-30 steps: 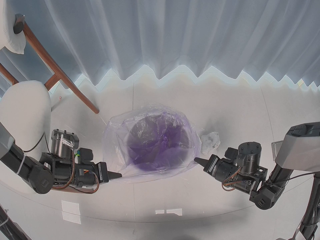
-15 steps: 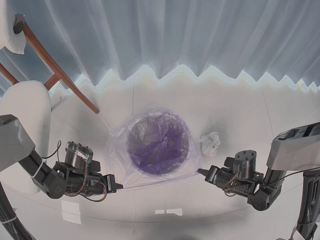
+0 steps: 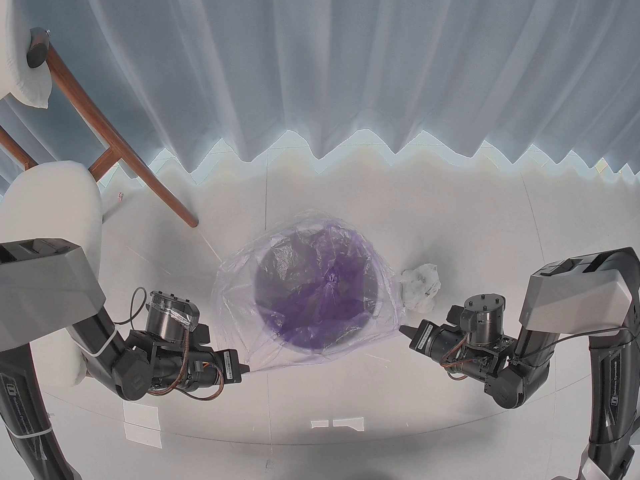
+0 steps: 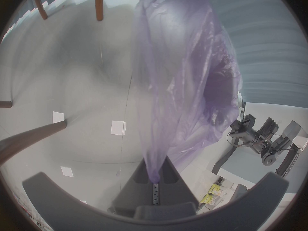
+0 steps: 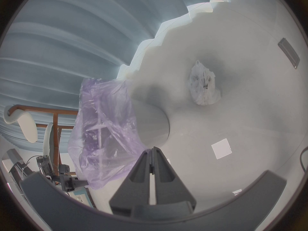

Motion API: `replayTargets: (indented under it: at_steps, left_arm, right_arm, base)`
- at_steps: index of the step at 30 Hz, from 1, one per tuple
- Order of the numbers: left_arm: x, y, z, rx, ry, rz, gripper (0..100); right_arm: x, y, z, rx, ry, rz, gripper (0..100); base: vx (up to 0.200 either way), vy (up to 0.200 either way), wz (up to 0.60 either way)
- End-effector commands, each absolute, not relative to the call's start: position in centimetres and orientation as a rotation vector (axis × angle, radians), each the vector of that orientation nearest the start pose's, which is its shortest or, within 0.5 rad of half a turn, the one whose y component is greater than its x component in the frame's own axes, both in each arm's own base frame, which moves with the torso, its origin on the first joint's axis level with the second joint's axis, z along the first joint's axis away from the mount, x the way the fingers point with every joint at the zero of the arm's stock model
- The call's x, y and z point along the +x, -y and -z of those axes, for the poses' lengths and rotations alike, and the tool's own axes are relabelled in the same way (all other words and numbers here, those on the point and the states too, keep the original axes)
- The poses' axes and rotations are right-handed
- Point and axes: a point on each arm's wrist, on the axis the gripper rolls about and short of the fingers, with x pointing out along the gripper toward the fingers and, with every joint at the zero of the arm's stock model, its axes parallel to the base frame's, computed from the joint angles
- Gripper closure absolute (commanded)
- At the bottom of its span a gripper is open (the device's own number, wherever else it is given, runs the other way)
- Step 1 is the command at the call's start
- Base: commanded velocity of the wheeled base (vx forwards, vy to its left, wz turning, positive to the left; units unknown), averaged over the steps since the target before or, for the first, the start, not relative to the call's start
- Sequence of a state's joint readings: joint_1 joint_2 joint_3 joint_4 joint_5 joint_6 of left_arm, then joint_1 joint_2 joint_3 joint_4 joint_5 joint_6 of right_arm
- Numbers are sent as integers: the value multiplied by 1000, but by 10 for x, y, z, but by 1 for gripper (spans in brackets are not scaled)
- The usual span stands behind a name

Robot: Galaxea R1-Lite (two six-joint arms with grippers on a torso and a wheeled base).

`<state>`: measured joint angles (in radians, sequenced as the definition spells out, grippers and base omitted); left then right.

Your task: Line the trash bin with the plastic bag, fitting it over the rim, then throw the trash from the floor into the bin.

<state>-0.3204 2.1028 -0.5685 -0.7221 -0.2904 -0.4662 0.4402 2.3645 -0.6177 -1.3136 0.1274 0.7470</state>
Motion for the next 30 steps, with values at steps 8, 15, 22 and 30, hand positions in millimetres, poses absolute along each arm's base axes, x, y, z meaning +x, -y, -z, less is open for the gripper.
replayTargets:
  at_steps: [8,15,22,30]
  left_arm:
    - [292,103,6,-413,-987,356,100]
    - [293,104,5,-414,-974,362,100]
    - [290,104,3,-419,-955,373,100]
    - [270,97,-39,-442,-823,420,0]
  right_arm:
    - [323,-149,21,653,-601,-359,100]
    - [322,-149,9,658,-558,-378,100]
    - [321,-147,18,591,-569,-379,100]
    - [315,-148,25,567,-567,-396,100]
  base:
    - [0,0,0]
    - [0,0,0]
    - [0,0,0]
    - [0,0,0]
